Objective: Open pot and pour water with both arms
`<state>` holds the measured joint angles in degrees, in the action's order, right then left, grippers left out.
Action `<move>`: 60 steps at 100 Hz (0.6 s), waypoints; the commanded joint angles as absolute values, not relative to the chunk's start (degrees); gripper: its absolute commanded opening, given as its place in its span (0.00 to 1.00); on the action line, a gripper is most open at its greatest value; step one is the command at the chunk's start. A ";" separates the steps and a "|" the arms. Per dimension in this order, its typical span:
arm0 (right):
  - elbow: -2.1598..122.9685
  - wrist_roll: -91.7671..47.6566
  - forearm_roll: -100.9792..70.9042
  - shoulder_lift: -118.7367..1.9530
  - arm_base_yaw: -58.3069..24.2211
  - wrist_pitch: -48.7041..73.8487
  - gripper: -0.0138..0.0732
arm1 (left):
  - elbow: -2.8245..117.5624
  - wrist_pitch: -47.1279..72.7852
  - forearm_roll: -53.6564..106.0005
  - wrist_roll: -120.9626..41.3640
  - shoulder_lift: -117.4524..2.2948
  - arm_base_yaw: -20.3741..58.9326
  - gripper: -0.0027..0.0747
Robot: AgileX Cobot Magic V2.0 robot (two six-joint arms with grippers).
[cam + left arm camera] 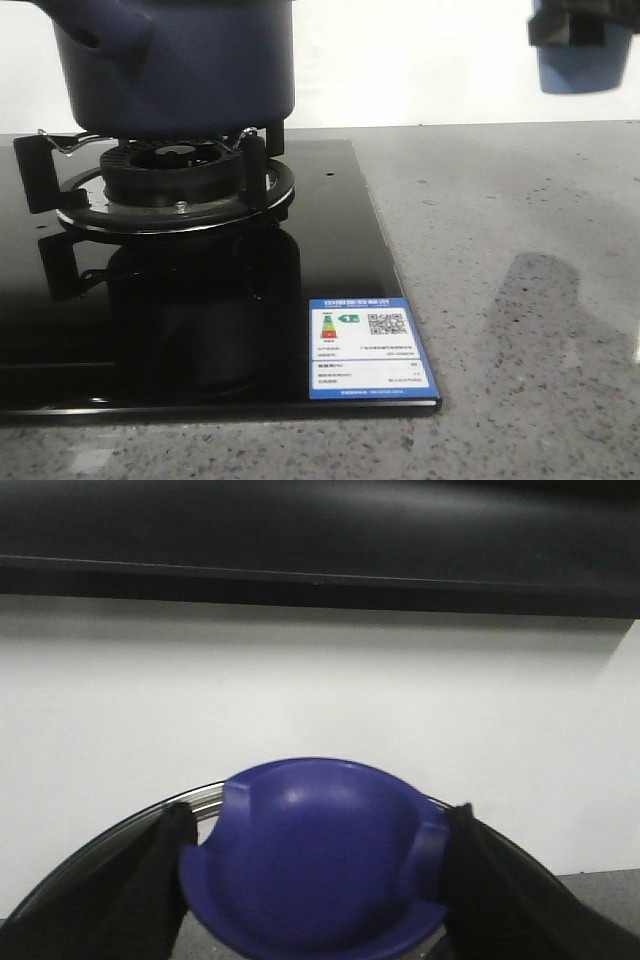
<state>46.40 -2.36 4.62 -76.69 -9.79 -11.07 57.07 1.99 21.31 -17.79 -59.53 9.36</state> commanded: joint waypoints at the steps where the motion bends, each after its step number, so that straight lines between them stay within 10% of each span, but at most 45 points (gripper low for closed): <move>1: 52.60 -2.77 7.32 -73.55 -12.25 -8.40 0.53 | 59.25 -3.95 21.29 -17.79 -57.94 9.15 0.52; 60: 85.36 -11.17 14.34 -83.69 -28.94 26.46 0.53 | 59.25 -3.95 21.29 -17.79 -57.94 9.15 0.52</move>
<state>80.81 -7.43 12.59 -84.21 -27.40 28.50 57.07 1.99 21.31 -17.79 -59.53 9.25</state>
